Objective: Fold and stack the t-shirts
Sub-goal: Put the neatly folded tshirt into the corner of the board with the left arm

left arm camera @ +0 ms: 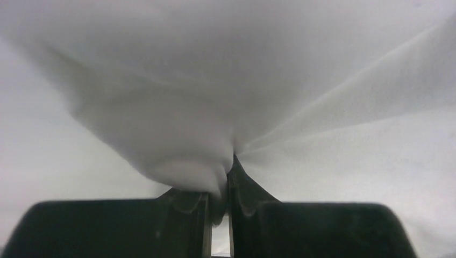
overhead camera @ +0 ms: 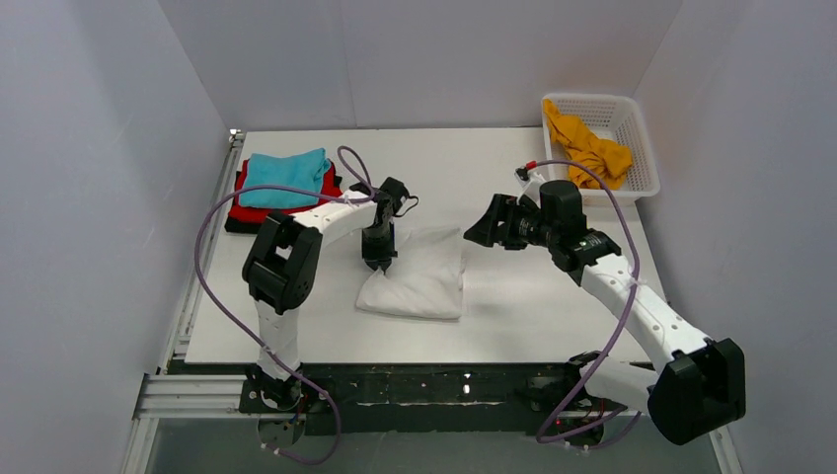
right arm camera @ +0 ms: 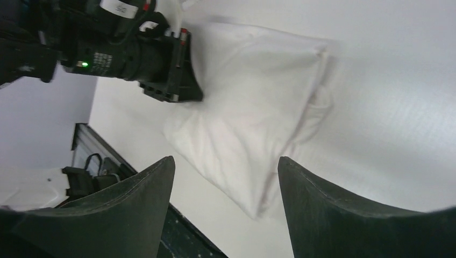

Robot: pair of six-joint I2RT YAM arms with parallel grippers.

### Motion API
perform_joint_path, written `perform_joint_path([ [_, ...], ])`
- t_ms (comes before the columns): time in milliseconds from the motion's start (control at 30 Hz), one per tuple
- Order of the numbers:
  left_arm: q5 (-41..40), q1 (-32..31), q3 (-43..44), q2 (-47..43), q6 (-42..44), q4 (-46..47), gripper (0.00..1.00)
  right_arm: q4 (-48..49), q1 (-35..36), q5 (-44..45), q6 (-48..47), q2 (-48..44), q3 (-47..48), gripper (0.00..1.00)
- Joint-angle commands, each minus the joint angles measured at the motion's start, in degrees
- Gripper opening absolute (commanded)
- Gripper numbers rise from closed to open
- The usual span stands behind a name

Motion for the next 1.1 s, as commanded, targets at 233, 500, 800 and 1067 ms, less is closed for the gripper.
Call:
perform_joint_path([
  [233, -28.9, 1.6, 17.5, 3.6, 18.2, -17.5, 0.0, -17.0, -0.9, 39.1, -8.0, -17.6, -3.3, 0.86],
  [500, -33.5, 8.9, 32.8, 7.1, 28.3, -18.9, 0.0, -16.7, -1.0, 48.7, -9.4, -23.9, -6.1, 0.92],
  [800, -36.2, 14.9, 47.5, 10.4, 36.9, -19.3, 0.0, -16.7, -1.1, 51.4, -10.3, -22.8, -5.5, 0.92],
  [1067, -34.2, 17.7, 57.1, 9.7, 39.1, -20.2, 0.0, -17.3, -1.2, 54.2, -10.7, -22.0, -5.2, 0.92],
])
